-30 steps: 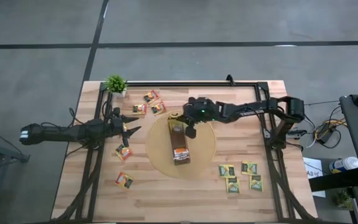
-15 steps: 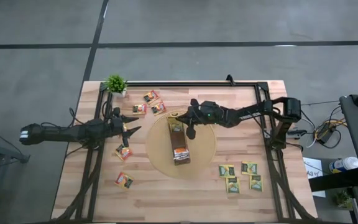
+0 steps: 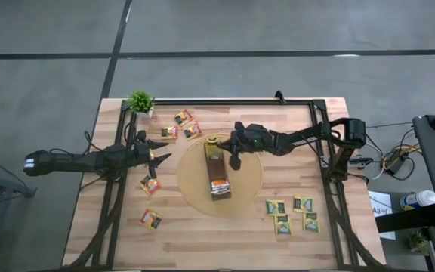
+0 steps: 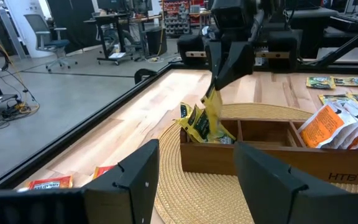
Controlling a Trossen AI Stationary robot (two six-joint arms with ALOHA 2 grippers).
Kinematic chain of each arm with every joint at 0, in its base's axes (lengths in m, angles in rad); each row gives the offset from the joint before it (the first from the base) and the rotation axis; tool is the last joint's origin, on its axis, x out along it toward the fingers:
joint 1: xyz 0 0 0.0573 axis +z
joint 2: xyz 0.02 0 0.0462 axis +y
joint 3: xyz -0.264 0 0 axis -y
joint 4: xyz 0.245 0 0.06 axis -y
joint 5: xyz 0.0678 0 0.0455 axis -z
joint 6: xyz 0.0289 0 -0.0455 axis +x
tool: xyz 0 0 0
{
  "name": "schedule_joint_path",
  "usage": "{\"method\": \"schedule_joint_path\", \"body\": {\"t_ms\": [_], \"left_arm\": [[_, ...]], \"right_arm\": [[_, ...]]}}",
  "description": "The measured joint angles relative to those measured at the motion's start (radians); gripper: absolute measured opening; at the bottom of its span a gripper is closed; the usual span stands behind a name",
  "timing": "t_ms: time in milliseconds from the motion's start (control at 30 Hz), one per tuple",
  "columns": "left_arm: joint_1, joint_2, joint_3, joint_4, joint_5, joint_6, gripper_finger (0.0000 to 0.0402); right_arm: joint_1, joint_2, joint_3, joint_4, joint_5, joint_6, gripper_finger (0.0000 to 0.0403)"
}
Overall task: Pick & Place Tea
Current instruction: Put the yellow tea bag into the top section of the wooden organizer
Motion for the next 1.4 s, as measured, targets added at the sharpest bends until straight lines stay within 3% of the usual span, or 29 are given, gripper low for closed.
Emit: {"method": "schedule_joint_path", "body": {"t_ms": [367, 600, 833, 1400], "left_arm": [[0.0, 0.0, 0.0, 0.0, 0.0, 0.0, 0.0202], [-0.001, 0.0, 0.0, 0.0, 0.0, 0.0, 0.0202], [0.0, 0.0, 0.0, 0.0, 0.0, 0.0, 0.0202], [0.0, 0.0, 0.0, 0.0, 0.0, 0.0, 0.0202]], "right_arm": [[0.0, 0.003, -0.04, 0.138, 0.002, 0.02, 0.0008], [-0.001, 0.091, -0.04, 0.258, 0.002, 0.046, 0.0008], [-0.02, 0.136, -0.034, 0.258, -0.006, 0.055, 0.0008], [-0.024, 0.064, -0.031, 0.074, -0.046, 0.002, 0.0008]]}}
